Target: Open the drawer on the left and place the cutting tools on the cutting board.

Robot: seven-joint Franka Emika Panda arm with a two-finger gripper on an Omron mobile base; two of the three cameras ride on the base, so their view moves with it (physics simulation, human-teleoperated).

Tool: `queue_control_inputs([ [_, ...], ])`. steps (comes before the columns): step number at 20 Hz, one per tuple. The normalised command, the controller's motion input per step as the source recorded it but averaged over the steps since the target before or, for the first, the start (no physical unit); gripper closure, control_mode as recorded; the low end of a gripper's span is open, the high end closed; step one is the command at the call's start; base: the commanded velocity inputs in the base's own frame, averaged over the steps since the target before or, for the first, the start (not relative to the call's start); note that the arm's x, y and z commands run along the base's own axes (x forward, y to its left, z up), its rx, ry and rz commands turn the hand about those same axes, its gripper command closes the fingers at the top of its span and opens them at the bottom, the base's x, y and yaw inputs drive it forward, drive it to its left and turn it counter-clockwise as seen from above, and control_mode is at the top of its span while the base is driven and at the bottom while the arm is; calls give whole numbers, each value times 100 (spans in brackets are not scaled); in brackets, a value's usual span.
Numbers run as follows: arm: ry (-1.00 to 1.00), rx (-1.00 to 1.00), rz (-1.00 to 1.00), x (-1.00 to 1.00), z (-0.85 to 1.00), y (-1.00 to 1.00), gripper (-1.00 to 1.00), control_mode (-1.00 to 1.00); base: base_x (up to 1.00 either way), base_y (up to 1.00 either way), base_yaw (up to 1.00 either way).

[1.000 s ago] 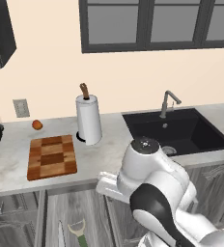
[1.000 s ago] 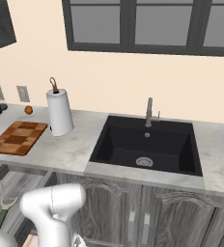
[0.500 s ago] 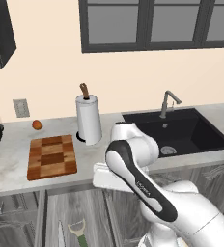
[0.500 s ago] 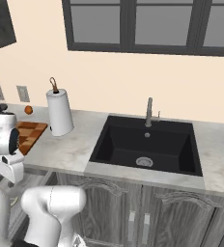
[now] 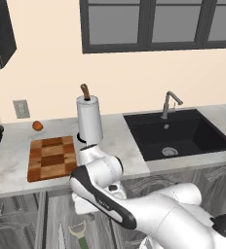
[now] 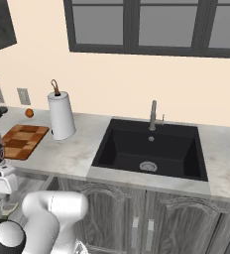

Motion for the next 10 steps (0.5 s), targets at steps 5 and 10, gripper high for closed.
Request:
queue_control_inputs([
  [5, -13, 0, 21, 0, -64, 13, -100, -100, 0, 0, 0],
  [10, -18, 6, 17, 0, -61, 3, -100, -100, 0, 0, 0],
])
